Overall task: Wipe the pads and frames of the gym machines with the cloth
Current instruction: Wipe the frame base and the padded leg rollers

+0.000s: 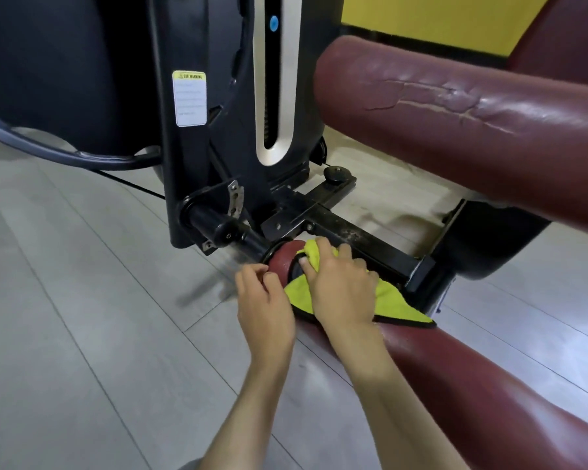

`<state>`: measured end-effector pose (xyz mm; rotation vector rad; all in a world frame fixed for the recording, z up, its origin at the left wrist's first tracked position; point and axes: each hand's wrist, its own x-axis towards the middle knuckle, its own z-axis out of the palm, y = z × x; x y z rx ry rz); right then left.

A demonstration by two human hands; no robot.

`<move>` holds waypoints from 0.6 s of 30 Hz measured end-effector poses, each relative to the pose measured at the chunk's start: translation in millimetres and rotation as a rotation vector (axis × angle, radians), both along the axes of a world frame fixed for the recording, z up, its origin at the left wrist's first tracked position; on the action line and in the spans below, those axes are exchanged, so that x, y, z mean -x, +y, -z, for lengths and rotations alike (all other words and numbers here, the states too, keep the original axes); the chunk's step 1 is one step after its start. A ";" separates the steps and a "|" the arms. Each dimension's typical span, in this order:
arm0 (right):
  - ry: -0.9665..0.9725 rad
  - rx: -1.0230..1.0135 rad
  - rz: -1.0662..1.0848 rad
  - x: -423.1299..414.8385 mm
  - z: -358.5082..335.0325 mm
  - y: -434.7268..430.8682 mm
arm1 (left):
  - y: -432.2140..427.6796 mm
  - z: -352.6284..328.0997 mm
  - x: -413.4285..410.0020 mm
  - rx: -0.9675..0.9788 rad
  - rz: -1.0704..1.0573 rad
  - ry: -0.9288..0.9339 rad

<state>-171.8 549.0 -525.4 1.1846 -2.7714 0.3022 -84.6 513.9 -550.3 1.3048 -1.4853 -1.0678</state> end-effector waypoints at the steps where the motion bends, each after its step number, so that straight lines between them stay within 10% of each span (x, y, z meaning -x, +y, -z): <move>1: -0.049 0.008 -0.007 1.0 -0.6 -13.6 | 0.3 -0.1 -0.4 -0.007 0.001 0.010; 12: -0.260 0.037 -0.242 26.2 -13.6 -11.4 | 8.0 -7.2 0.7 -0.037 0.005 0.079; 18: -0.183 -0.017 -0.185 40.9 -19.6 94.6 | 29.3 -14.2 14.0 0.241 0.017 -0.380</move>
